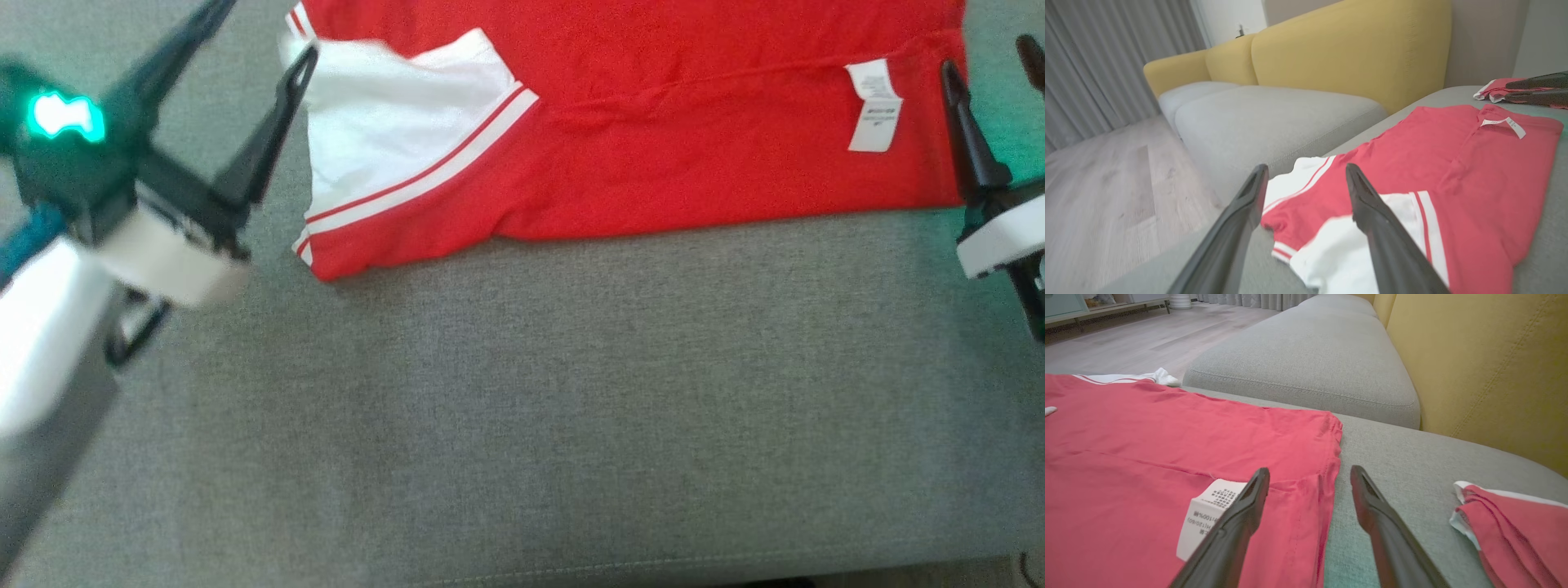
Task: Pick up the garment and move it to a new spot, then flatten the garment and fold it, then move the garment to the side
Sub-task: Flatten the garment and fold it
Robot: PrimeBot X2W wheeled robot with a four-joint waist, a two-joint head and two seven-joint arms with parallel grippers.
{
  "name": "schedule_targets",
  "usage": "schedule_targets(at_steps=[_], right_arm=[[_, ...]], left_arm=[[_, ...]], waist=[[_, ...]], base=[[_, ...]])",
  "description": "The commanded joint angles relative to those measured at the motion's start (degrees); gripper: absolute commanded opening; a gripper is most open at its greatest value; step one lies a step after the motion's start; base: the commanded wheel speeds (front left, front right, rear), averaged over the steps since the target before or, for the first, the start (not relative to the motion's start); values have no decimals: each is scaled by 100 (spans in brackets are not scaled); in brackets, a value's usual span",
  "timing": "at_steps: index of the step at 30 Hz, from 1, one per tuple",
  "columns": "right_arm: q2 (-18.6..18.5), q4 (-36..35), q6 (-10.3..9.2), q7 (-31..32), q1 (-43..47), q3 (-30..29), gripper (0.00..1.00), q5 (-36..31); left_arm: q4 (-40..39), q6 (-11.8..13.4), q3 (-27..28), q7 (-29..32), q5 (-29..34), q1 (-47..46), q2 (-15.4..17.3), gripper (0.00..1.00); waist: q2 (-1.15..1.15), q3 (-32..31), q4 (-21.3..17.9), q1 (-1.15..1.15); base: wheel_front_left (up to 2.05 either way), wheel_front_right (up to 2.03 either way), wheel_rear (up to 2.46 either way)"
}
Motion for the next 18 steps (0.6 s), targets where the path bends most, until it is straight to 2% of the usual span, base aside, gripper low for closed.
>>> schedule_targets(at_steps=[1, 4, 5, 7, 13, 18], right_arm=[[-99, -95, 39, -94, 254, 6, 100, 3], [-63, -111, 39, -154, 461, -74, 100, -24], [-46, -130, 39, -179, 612, -136, 100, -38], [-16, -140, 39, -195, 744, -179, 100, -50], [130, -165, 39, -210, 852, -141, 100, -14], [190, -158, 39, -218, 837, -87, 100, 9]], left_arm=[[-74, 105, 447, -13, 40, 331, 129, 100], [20, 293, 814, -13, -72, 1087, -180, 100], [131, 340, 941, -13, -249, 1563, -434, 100], [255, 418, 1031, -13, -363, 1907, -660, 100], [668, 837, 1162, -9, -309, 2431, -955, 100], [983, 807, 1110, 140, -458, 2533, -1045, 100]], waist=[[0, -134, -46, 0], [0, -288, -84, 0], [0, -376, -103, 0], [0, -442, -133, 0], [0, -497, -272, 0], [0, -481, -362, 0]], base=[[0, 0, 0], [0, 0, 0], [0, 0, 0], [0, 0, 0], [0, 0, 0], [0, 0, 0]])
